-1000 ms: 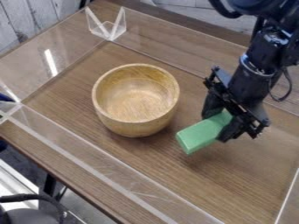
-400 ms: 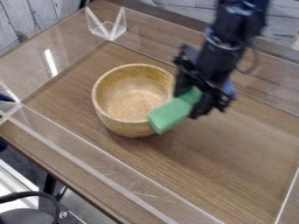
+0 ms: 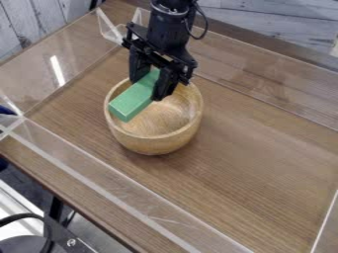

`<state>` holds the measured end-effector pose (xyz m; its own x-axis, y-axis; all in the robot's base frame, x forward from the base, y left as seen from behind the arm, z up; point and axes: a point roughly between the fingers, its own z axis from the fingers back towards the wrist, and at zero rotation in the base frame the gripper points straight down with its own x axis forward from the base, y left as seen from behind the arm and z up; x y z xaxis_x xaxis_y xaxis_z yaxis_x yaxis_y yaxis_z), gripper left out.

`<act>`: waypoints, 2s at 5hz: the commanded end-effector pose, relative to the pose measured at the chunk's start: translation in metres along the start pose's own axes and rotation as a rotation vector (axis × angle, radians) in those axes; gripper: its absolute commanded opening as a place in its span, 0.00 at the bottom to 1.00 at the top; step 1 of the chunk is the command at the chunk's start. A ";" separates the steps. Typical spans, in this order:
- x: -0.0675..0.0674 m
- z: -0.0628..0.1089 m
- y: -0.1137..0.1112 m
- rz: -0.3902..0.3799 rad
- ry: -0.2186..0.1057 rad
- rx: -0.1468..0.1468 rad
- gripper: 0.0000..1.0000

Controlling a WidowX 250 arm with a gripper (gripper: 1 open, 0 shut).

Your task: Put the green block in the brown bowl

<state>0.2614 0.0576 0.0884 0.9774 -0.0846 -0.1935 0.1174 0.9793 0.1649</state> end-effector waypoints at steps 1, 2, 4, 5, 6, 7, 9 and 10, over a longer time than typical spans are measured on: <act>0.005 0.020 0.008 0.033 -0.109 -0.004 0.00; 0.006 0.014 0.009 0.050 -0.117 -0.031 0.00; 0.005 0.005 0.008 0.051 -0.089 0.006 0.00; 0.009 -0.004 0.007 0.017 -0.088 -0.021 0.00; 0.013 -0.013 0.007 -0.015 -0.086 -0.048 0.00; 0.012 -0.016 0.006 -0.027 -0.078 -0.077 0.00; 0.008 -0.022 0.008 -0.044 -0.042 -0.080 0.00; 0.006 -0.026 0.011 -0.054 -0.013 -0.055 0.00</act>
<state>0.2587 0.0702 0.0546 0.9656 -0.1416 -0.2181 0.1630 0.9831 0.0834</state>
